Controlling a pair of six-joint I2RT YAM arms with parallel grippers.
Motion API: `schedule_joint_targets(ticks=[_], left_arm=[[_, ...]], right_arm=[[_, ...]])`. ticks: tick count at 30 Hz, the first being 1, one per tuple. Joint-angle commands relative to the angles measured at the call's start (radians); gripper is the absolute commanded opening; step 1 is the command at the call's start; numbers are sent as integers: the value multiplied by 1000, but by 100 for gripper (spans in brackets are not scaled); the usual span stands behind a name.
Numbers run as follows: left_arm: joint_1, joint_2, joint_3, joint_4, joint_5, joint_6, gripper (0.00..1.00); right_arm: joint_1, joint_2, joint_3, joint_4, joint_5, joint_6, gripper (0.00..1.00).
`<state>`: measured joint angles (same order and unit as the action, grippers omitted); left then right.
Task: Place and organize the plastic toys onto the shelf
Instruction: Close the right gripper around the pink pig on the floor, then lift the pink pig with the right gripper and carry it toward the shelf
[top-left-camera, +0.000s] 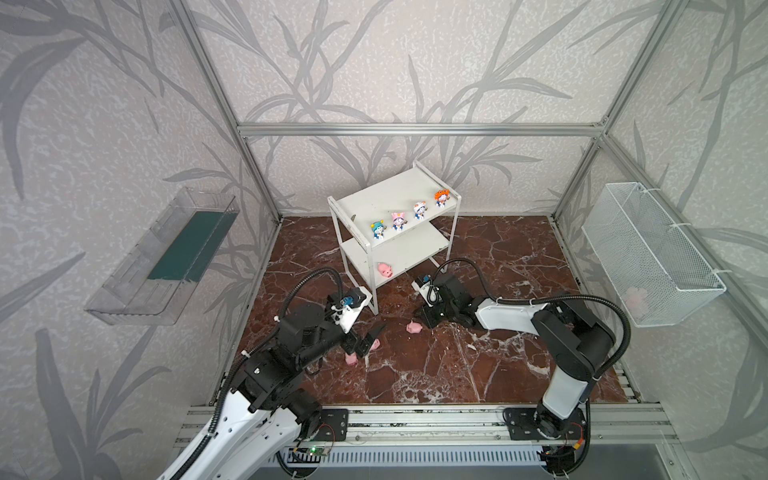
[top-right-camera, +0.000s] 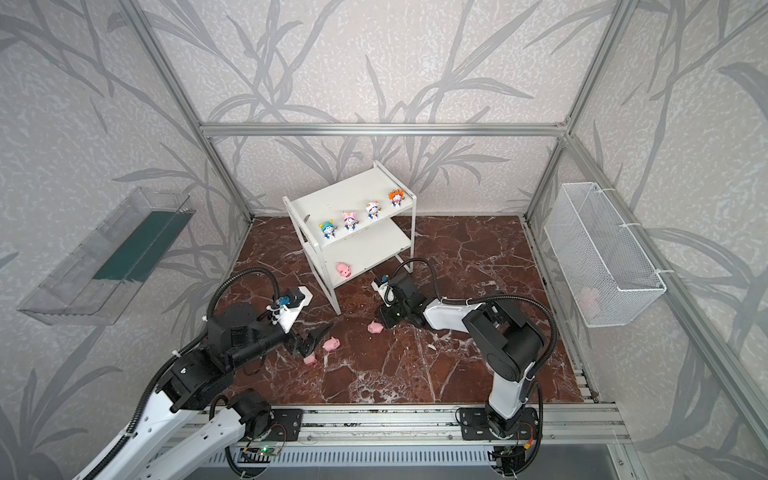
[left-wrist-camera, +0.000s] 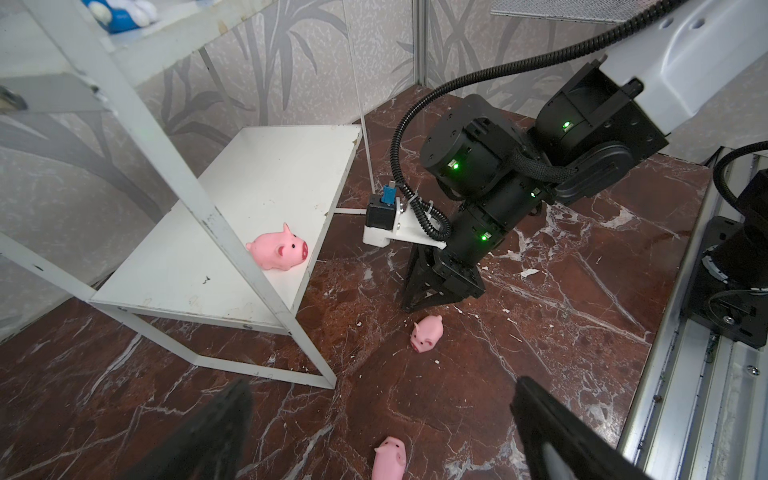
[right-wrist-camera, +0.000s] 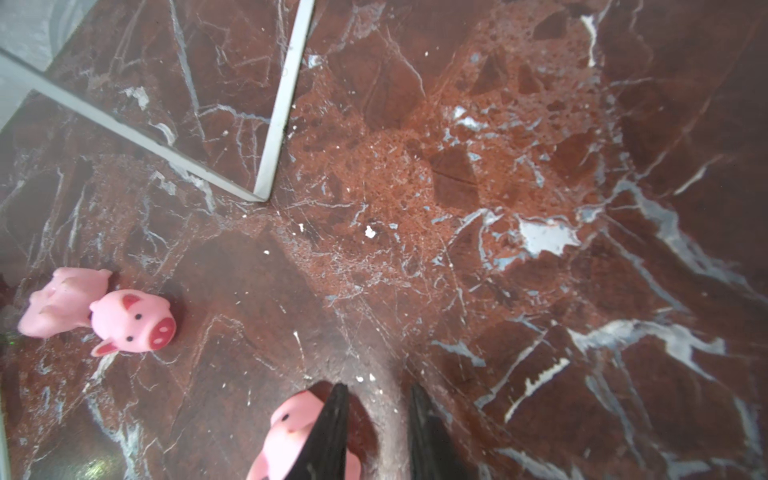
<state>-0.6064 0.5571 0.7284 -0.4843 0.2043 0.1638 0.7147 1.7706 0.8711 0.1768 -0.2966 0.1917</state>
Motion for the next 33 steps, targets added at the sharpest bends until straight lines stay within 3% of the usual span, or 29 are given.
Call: schedule_joint_targets(ticks=[1, 10, 14, 23, 33], left_arm=[[4, -10, -12, 18, 10, 6, 99], [5, -5, -11, 20, 19, 5, 99], [7, -3, -11, 19, 21, 3, 99], [7, -8, -11, 21, 26, 3, 99], [9, -19, -12, 19, 22, 4, 99]], right_arm=[[7, -93, -49, -20, -19, 5, 27], [71, -224, -164, -53, -35, 59, 19], [71, -176, -191, 30, -99, 121, 17], [91, -70, -143, 31, -159, 169, 15], [47, 35, -66, -50, -85, 190, 15]])
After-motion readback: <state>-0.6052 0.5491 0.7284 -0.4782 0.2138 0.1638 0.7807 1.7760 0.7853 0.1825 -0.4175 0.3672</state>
